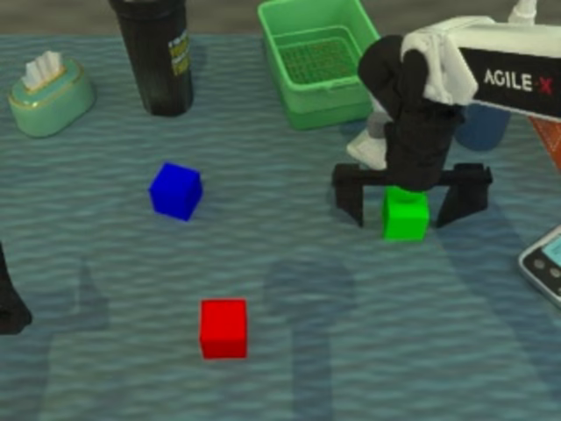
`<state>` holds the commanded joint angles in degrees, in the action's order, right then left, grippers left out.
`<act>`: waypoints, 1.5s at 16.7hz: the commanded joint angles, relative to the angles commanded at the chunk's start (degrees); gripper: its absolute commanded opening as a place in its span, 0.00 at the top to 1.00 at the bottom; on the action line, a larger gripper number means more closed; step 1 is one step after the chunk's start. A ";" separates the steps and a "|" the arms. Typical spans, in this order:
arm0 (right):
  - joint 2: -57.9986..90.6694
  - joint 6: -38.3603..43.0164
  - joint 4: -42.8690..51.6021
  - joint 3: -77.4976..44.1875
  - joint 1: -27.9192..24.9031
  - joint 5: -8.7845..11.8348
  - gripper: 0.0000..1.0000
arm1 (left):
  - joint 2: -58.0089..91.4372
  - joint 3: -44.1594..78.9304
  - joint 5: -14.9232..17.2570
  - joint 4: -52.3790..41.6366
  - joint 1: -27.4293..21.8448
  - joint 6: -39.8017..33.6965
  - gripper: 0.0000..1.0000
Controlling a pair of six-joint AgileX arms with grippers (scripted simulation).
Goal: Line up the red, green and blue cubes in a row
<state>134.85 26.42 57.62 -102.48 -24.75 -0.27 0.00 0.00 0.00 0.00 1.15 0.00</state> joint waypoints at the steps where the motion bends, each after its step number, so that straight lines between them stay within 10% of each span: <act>1: 0.00 0.00 0.00 0.00 0.00 0.00 0.00 | 0.00 0.00 0.00 0.00 0.00 0.00 0.00; 15: 0.00 0.00 0.00 0.00 0.00 0.00 0.98 | 0.00 0.00 0.00 0.00 0.00 0.00 0.00; 25: -0.43 -0.04 0.32 -0.24 0.14 -0.16 1.00 | 0.00 0.00 0.00 0.00 0.00 0.00 0.00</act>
<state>134.42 26.37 57.94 -102.72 -24.61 -0.43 0.00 0.00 0.00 0.00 1.15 0.00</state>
